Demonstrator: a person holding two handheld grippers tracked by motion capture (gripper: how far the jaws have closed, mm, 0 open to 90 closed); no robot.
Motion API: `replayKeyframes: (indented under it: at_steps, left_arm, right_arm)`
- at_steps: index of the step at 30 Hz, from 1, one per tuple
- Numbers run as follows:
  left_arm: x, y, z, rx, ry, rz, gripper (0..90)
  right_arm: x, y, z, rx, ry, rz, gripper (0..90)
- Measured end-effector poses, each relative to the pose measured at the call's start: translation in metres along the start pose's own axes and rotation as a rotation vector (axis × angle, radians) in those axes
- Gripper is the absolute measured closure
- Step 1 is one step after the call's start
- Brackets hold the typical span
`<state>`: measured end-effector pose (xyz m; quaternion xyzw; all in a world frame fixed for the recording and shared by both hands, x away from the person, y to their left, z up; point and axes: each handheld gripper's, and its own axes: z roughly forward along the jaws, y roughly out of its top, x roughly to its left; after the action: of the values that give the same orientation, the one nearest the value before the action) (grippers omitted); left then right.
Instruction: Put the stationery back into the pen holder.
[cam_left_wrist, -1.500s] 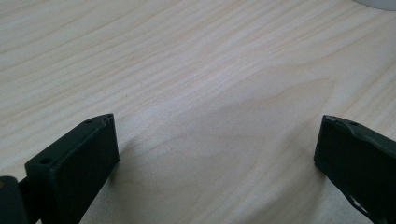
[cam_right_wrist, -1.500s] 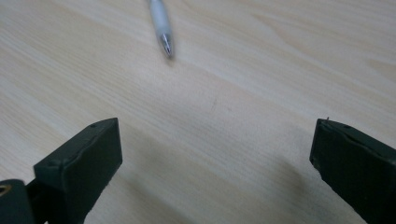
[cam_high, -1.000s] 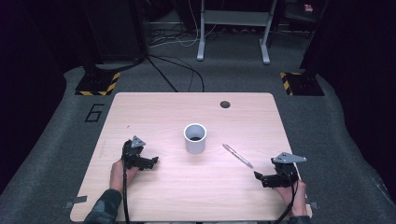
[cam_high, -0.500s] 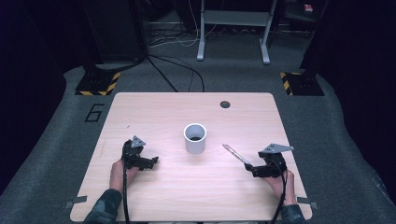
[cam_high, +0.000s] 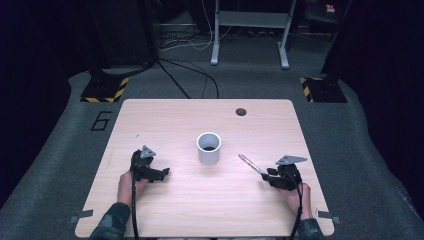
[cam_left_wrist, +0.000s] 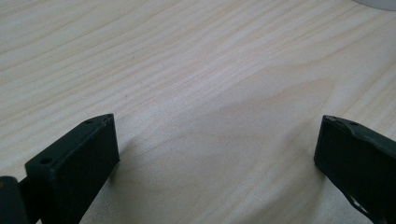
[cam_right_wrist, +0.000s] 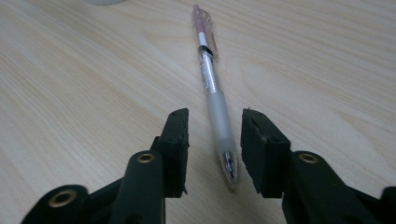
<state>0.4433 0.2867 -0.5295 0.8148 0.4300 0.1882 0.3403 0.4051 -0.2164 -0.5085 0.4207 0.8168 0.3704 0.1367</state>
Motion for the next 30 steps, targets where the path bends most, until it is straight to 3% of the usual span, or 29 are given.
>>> replayKeyframes:
  at_steps: [26, 30]
  left_arm:
    - [-0.0001, -0.0001, 0.0001, -0.001, 0.001, 0.0, 0.0]
    - [-0.0001, -0.0001, 0.0001, -0.002, 0.001, -0.001, 0.0]
  right_arm:
    - [-0.003, -0.0089, 0.0038, 0.003, -0.012, 0.049, 78.7]
    - [-0.0035, -0.0091, 0.0036, 0.0, -0.013, 0.035, 79.4]
